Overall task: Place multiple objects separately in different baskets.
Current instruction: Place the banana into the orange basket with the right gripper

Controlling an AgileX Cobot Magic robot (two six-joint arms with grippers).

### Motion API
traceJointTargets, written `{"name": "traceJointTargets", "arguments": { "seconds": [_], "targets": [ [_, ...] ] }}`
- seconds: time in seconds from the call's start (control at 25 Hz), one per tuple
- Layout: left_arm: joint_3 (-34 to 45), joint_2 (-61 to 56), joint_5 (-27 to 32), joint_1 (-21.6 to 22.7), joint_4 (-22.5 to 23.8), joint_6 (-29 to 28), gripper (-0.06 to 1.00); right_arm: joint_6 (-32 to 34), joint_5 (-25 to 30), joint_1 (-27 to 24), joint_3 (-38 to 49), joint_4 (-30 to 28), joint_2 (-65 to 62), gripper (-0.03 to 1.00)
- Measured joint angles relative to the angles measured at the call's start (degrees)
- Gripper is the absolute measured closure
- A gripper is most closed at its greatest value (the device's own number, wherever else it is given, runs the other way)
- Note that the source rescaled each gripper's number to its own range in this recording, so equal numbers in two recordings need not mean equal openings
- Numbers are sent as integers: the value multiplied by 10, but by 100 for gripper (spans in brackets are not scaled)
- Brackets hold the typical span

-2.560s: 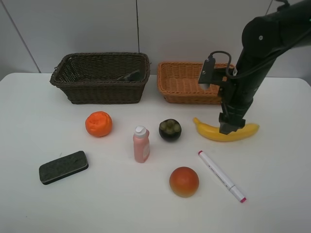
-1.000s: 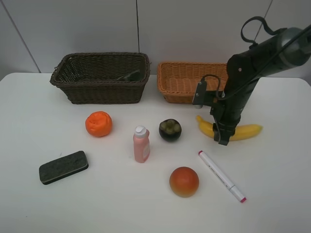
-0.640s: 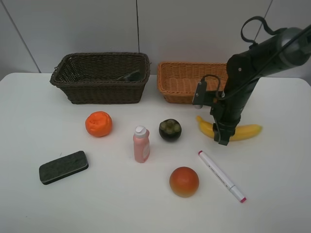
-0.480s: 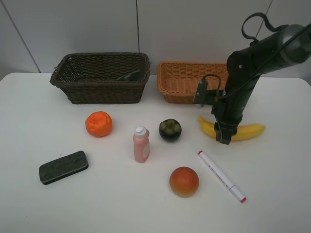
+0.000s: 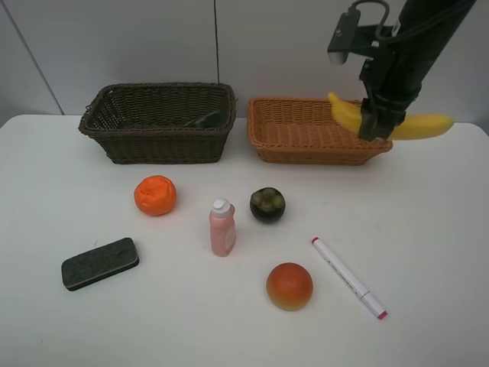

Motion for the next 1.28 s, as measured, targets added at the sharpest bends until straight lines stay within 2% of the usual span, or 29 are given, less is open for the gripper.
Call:
{"name": "traceJointTargets", "arguments": {
  "seconds": [0.12, 0.24, 0.44, 0.72, 0.88, 1.28],
  "targets": [
    [0, 0, 0, 0, 0, 0, -6, 0, -25, 0, -44, -30, 5, 58],
    [0, 0, 0, 0, 0, 0, -6, -14, -79, 0, -66, -48, 25, 58],
    [0, 0, 0, 0, 0, 0, -6, -65, -184, 0, -69, -50, 86, 58],
    [0, 0, 0, 0, 0, 0, -6, -74, -307, 0, -69, -50, 191, 58],
    [0, 0, 0, 0, 0, 0, -6, -74, -342, 0, -69, -49, 232, 58],
    [0, 0, 0, 0, 0, 0, -6, -76, -350, 0, -69, -49, 249, 58]
  ]
}}
